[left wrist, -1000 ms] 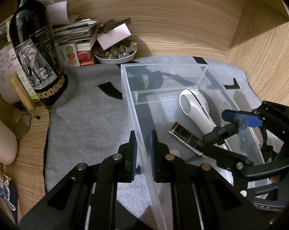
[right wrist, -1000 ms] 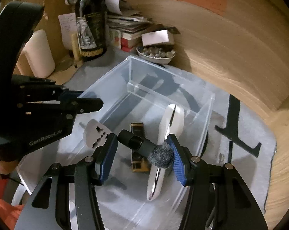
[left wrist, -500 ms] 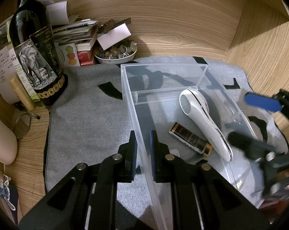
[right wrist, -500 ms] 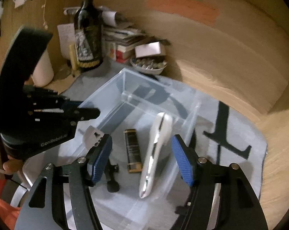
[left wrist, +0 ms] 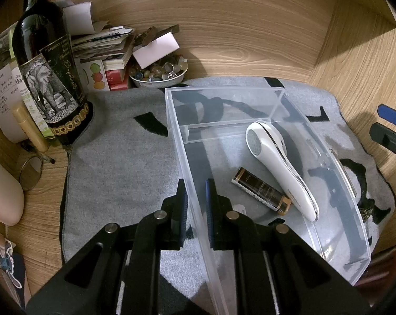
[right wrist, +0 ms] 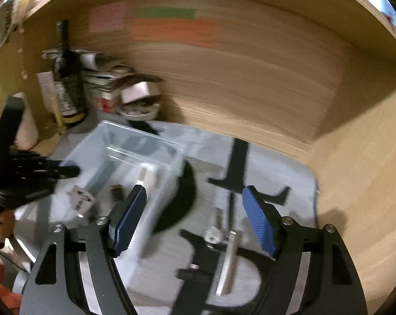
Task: Organize rigid objects
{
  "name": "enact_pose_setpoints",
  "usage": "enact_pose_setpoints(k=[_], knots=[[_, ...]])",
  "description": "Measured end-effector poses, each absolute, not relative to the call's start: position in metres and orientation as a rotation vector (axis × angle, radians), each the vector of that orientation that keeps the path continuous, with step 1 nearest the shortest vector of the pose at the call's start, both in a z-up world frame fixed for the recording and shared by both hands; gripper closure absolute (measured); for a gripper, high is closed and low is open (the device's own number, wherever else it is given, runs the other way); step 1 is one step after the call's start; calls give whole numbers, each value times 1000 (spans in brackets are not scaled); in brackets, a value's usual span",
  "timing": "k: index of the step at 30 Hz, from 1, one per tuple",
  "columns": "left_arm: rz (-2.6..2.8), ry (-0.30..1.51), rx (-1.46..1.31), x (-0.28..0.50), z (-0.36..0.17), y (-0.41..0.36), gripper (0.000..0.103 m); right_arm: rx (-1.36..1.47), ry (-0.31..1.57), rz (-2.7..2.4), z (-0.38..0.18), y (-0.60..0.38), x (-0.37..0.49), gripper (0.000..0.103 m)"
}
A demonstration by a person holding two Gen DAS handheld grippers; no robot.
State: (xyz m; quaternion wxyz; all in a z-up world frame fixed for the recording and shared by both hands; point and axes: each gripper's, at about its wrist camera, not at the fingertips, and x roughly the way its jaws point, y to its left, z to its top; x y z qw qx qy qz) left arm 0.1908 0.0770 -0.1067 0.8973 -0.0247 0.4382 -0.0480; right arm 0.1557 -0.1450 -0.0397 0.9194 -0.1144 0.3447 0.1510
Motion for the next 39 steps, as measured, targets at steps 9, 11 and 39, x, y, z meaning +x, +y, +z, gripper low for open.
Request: enact_pose_setpoints(k=[9, 11, 39], knots=[[-99, 908, -49, 191, -107, 77, 92, -221, 851, 215, -90, -179, 170, 30], [-96, 908, -47, 191, -106, 77, 92, -224, 888, 203, -102, -184, 173, 32], [-95, 910, -45, 191, -108, 78, 92, -130, 872, 225, -108, -196, 173, 89]])
